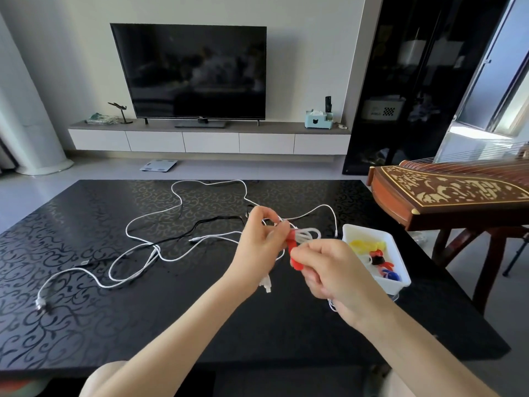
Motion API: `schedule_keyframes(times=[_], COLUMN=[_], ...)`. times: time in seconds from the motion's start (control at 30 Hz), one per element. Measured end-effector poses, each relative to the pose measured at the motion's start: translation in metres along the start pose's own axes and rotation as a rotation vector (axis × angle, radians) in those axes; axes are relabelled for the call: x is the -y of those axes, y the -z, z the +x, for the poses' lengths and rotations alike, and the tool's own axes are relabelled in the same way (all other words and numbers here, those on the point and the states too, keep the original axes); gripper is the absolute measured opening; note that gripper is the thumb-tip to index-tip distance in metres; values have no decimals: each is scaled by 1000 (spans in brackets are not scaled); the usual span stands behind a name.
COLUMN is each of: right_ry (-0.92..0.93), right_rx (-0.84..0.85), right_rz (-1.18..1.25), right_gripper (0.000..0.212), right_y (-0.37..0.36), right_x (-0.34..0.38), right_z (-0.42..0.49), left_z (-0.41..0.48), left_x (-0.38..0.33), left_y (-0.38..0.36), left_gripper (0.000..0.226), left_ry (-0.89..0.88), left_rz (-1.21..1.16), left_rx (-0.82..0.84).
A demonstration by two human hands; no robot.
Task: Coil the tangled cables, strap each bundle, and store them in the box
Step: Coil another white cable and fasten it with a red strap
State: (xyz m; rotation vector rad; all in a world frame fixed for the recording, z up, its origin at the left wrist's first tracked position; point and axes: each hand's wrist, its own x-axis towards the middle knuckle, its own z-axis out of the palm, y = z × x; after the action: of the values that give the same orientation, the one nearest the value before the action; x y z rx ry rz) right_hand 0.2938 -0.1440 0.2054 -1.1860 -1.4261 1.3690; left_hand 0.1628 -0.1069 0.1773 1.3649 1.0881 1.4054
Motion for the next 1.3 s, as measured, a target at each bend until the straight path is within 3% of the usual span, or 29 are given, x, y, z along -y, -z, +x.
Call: schedule_keyframes(times=[0.13,0.23,0.3,0.43,0.63,0.7,0.8,0.87,0.97,1.07,1.17,1.3], right_ry=[-180,-472,-609,-721,-685,-584,-139,243,460,522,571,474], right_rx=[62,97,108,100,81,65,-90,-104,70,158,-27,-162], right_rz=[163,480,702,1006,1149,1082,525,35,-389,-412,-346,-222], right_gripper=[28,30,19,11,10,11,20,28,50,42,24,18], right_y=[13,26,29,28,29,32,50,59,62,51,40,21], right_x=[18,25,29,32,32,33,30,25,11,-2,-13,-24], right_z=[6,19,23,22,18,17,18,16,19,24,27,23], left_z=[-12,-13,-12,-12,-11,-13,-15,-15,-12,-10,-8,-6], left_x=[8,4,-1,-1,-5,-5,-5,-5,-9,-12,-14,-11], left_y=[-3,-1,-1,6,7,6,5,6,5,4,3,0], left_gripper=[23,31,26,27,25,26,21,18,15,11,10,16], left_ry=[-268,-484,-590,-629,-669,-468,-115,-34,21,23,28,3], left_rz=[368,571,668,628,604,410,-46,-211,-350,-417,-445,-426], left_rx=[122,169,175,188,220,248,273,292,339,367,327,187])
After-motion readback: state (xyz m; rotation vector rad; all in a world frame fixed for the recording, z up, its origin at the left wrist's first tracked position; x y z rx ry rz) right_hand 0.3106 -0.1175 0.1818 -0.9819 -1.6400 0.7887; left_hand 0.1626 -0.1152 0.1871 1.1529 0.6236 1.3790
